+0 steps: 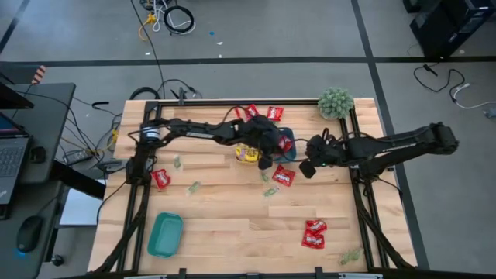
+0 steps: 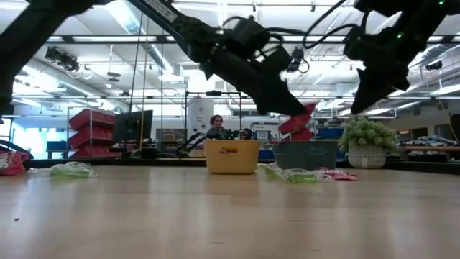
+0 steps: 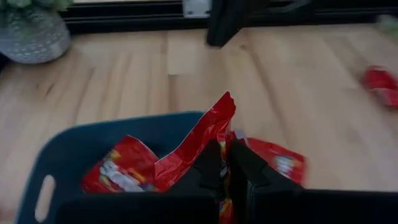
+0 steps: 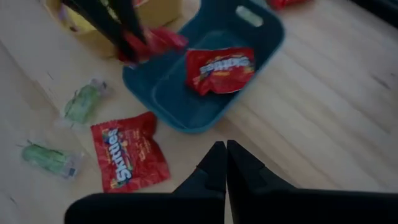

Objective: Sort candy
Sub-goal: Put the red packet of candy into the blue bin

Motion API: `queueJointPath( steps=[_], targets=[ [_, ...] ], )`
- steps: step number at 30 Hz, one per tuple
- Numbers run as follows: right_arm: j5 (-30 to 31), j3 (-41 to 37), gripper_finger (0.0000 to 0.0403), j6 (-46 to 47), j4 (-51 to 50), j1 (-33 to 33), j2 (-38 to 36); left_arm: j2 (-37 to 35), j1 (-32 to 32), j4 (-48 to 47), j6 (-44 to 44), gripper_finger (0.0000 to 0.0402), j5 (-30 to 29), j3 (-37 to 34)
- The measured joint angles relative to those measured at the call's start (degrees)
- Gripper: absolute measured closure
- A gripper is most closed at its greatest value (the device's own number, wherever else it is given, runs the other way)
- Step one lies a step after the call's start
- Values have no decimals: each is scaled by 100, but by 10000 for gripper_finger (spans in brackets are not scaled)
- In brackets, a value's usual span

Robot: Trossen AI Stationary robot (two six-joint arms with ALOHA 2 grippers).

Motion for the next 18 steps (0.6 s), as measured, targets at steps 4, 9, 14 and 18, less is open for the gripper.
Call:
queueJointPath(
  steps=[4, 9, 14, 18],
  targets=[
    [159, 0, 402, 84, -140, 105, -244, 453, 0, -119, 37, 391, -343, 417],
    [310, 0, 402, 83, -138, 158, -418, 715, -7, -376, 131, 390, -656, 645],
    [412, 2, 402, 55, -132, 157, -469, 713, -27, -488, 303, 371, -681, 614],
    [413, 4, 402, 42, -127, 159, -471, 713, -116, -572, 558, 333, -682, 608]
  ],
)
